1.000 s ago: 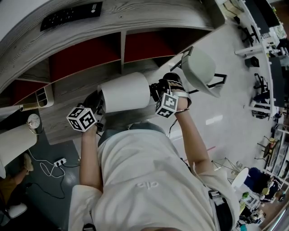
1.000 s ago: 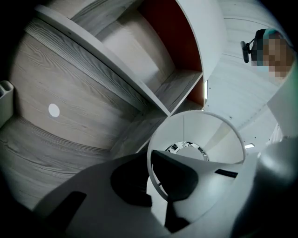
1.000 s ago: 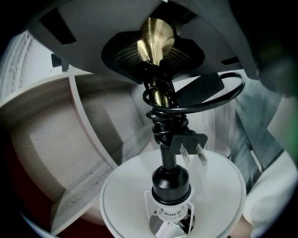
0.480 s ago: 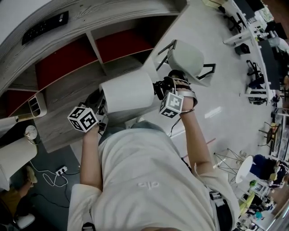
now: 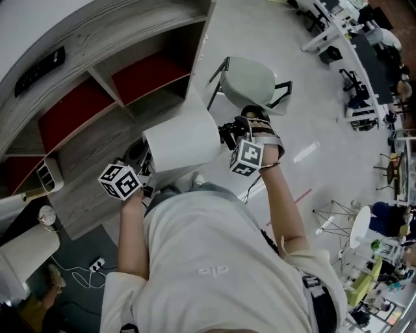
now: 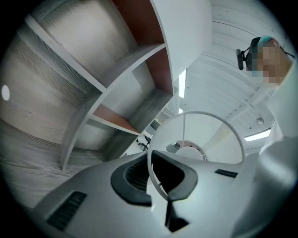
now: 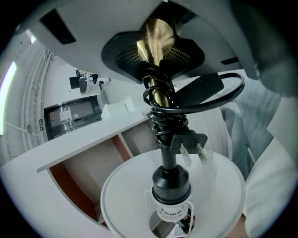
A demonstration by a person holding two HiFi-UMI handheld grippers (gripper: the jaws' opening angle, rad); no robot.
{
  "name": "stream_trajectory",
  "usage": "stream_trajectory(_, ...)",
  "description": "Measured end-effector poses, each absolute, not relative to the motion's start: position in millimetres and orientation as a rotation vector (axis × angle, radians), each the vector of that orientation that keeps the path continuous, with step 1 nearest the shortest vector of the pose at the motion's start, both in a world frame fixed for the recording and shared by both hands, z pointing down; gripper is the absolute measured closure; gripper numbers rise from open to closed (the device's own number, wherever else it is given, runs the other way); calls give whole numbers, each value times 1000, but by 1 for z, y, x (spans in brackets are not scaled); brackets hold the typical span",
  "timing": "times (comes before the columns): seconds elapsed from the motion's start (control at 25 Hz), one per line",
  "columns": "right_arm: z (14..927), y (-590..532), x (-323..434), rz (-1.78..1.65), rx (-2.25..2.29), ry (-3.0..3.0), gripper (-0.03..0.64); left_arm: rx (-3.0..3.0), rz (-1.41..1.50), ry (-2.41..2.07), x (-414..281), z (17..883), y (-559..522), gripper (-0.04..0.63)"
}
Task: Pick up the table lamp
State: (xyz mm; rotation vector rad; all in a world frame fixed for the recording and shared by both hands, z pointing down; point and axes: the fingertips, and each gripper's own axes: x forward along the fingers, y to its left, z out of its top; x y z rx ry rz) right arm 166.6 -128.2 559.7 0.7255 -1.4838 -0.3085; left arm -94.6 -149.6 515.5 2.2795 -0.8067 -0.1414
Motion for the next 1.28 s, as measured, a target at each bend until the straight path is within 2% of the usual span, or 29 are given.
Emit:
stream_trajectory(0.56, 557, -102, 208, -247, 790, -1456, 463, 2303, -114, -718, -51, 511, -145, 571)
stream_trajectory(1.28, 563, -103, 192, -219, 759, -1487, 463, 2286, -106, -730, -62, 514, -145, 572)
